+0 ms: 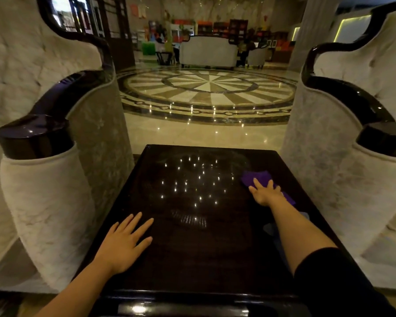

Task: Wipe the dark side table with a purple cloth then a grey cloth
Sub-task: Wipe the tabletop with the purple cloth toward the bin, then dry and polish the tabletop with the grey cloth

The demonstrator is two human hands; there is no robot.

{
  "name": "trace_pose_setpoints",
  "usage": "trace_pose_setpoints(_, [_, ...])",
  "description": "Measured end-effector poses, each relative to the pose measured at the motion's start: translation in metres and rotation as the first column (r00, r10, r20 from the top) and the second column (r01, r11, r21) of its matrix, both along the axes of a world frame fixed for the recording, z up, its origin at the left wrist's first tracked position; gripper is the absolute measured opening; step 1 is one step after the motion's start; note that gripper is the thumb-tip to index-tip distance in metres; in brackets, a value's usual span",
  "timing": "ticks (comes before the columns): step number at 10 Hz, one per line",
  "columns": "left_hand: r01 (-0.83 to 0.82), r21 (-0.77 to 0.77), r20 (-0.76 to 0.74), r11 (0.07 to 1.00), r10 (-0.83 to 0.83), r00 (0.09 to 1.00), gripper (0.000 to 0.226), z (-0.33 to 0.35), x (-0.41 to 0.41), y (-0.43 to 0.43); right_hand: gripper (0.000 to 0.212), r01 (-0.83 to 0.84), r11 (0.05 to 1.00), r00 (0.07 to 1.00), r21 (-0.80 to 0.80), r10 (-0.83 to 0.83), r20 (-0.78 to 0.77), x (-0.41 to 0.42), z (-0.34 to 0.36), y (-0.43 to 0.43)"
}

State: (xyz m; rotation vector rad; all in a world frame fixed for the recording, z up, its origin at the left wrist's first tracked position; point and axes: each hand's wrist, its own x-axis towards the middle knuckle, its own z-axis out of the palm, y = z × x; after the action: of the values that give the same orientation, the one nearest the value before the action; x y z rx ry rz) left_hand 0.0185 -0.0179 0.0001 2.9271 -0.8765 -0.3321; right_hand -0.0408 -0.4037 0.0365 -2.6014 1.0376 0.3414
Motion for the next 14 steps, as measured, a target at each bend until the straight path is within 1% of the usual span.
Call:
trace_pose_setpoints(1, [0.005, -0.007, 0.014, 1.0, -0.005, 1.0, 0.057, -0.001, 0.0, 0.001, 0.058, -0.022, 1.0, 0.999, 0.014, 0.022, 0.044, -0.009, 0.003, -0.003])
trace_pose_setpoints(2, [0.01, -0.015, 0.005, 1.0, -0.01, 1.0, 0.057, -0.001, -0.001, 0.0, 0.06, -0.011, 0.999, 0.995, -0.032, 0.014, 0.1, -0.032, 0.013, -0.005])
trace_pose_setpoints(3, [0.017, -0.01, -0.012, 1.0, -0.017, 1.0, 0.056, 0.001, -0.003, 0.0, 0.061, -0.062, 0.993, 0.99, -0.1, 0.074, 0.123, -0.057, 0.025, -0.006])
trace_pose_setpoints(5, [0.019, -0.009, -0.053, 1.0, -0.019, 0.998, 0.055, 0.005, -0.007, 0.0, 0.061, -0.059, 0.992, 0.989, -0.115, 0.074, 0.131, -0.107, 0.02, 0.005])
trace_pose_setpoints(7, [0.024, -0.039, -0.036, 0.999, -0.025, 0.999, 0.053, 0.003, -0.013, 0.006, 0.059, -0.097, 0.991, 0.987, -0.093, 0.108, 0.116, -0.134, 0.005, 0.031])
trace_pose_setpoints(8, [0.039, -0.041, -0.028, 0.998, -0.04, 0.999, 0.052, 0.002, -0.017, 0.011, 0.063, -0.043, 0.995, 0.994, -0.093, 0.052, 0.091, -0.145, -0.008, 0.046])
trace_pose_setpoints(9, [0.046, -0.044, -0.023, 0.998, -0.047, 0.999, 0.053, 0.001, -0.018, 0.013, 0.064, -0.007, 0.993, 0.994, -0.115, 0.019, 0.109, -0.148, -0.017, 0.051])
trace_pose_setpoints(10, [0.057, -0.038, -0.007, 0.998, -0.057, 0.998, 0.053, -0.002, -0.018, 0.016, 0.063, 0.013, 0.995, 0.992, -0.096, -0.001, 0.127, -0.144, -0.02, 0.05])
trace_pose_setpoints(12, [0.065, -0.064, 0.013, 0.996, -0.064, 0.998, 0.053, -0.006, -0.018, 0.016, 0.055, 0.049, 0.993, 0.986, -0.111, -0.03, 0.166, -0.127, -0.02, 0.063])
trace_pose_setpoints(14, [0.062, -0.079, 0.01, 0.995, -0.061, 0.998, 0.052, -0.004, -0.019, 0.016, 0.052, -0.043, 0.988, 0.98, -0.149, 0.071, 0.186, -0.102, -0.02, 0.105])
